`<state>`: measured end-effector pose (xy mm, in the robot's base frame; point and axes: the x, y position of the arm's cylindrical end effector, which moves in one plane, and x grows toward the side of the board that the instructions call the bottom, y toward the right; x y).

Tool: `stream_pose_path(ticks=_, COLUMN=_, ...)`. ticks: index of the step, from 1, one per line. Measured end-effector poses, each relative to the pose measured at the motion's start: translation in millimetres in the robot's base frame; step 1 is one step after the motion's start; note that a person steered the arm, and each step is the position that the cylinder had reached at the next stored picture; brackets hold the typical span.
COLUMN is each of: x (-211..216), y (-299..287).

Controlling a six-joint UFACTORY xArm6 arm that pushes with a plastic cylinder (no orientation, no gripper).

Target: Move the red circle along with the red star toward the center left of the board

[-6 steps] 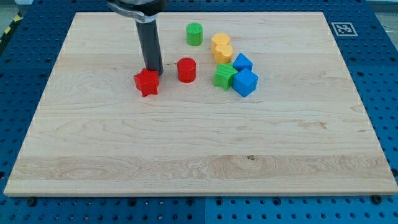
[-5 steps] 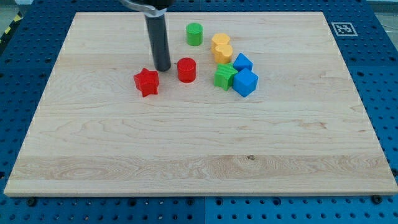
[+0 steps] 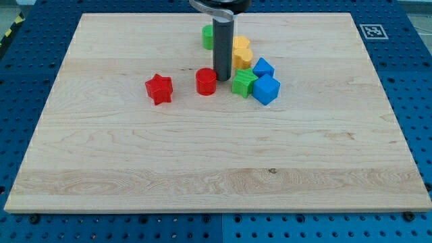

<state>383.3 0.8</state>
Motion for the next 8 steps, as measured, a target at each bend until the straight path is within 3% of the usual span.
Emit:
stream_pose_path(ticks=4, x=3, y=-60)
stream_pose_path(ticks=7, x=3, y=-18)
stream_pose_path(ticks=8, x=22, y=-17)
